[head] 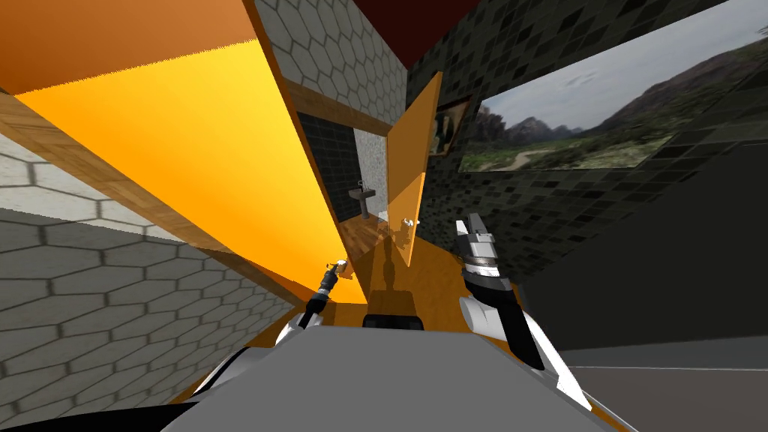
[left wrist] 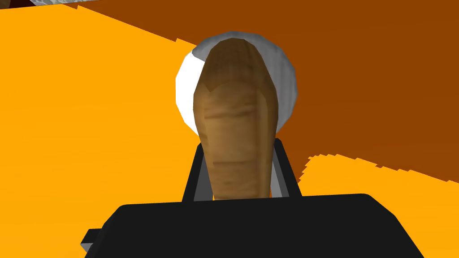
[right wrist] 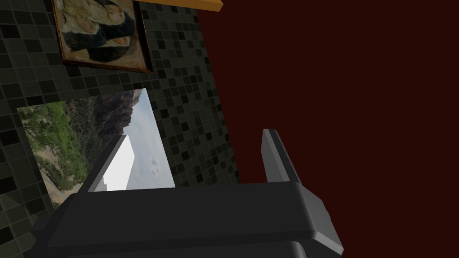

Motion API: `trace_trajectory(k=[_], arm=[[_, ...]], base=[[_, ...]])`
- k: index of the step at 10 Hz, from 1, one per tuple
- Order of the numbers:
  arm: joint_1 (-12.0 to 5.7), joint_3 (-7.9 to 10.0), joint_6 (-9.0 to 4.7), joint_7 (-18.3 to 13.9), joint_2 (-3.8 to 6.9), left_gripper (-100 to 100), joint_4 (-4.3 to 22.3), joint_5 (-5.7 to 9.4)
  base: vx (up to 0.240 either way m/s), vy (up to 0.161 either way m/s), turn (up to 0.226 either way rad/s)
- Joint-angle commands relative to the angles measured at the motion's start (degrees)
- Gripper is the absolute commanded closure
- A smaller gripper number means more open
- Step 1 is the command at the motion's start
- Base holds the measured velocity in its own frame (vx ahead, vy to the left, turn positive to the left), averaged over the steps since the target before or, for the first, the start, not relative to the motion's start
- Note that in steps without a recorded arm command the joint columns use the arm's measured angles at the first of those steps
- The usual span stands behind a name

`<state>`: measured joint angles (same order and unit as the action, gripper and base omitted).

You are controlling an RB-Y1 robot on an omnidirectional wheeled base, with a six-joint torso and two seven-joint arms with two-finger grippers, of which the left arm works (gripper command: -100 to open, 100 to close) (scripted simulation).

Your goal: Pull the door open

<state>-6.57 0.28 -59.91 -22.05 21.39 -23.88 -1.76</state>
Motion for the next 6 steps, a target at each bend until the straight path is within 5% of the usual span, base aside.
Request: trace_trajectory(k=[1, 2, 3, 6], arm=[[0.71, -0.26, 0.66, -0.5, -0.21, 100, -1.8, -0.84], [1.05, -0.35, 0.65, -0.8, -0.23, 100, -2.4, -1.55], [1.9, -0.18, 1.6, -0.6, -0.03, 100, -3.7, -1.05], [2.84, -2.37, 0.81, -0.9, 0.84, 100, -4.2, 0.51]], base=[[-0.098, 0.033, 0.01], [-0.148, 0.091, -0.046], [-0.068, 0.046, -0.027], [-0.205, 0.032, -0.176]])
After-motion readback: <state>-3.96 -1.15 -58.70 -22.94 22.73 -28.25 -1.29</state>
